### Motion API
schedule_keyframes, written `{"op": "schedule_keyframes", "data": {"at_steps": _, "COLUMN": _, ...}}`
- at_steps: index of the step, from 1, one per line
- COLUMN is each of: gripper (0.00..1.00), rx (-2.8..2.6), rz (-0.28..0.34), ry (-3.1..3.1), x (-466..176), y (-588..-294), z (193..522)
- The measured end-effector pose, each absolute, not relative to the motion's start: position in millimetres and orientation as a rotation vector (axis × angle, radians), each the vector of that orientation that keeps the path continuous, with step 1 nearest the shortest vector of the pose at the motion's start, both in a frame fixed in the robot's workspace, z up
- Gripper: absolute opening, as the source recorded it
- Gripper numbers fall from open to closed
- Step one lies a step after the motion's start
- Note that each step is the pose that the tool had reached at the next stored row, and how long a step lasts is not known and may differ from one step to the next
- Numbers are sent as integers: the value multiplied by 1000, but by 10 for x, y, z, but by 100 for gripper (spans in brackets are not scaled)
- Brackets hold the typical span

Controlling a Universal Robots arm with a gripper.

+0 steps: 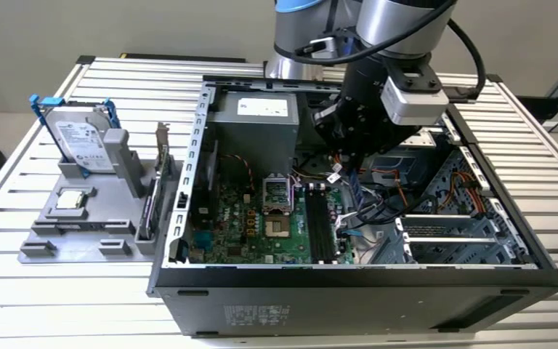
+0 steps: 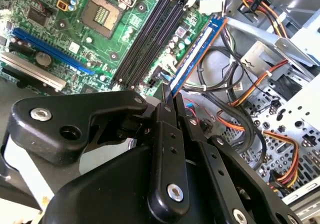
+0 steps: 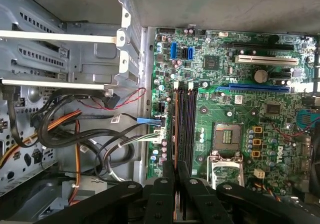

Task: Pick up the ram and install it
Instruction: 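Insert the ram into the slot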

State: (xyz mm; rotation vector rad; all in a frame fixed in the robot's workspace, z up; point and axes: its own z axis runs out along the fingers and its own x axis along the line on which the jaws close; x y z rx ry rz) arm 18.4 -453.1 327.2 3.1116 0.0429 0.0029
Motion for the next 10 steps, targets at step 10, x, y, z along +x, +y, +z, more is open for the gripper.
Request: {"op": "schedule_keyframes", "data": {"at_steps": 10, "gripper": 0, "rx": 3102, "rz": 3, "ry": 42, "x": 184, "y": -4501, "z": 3187}}
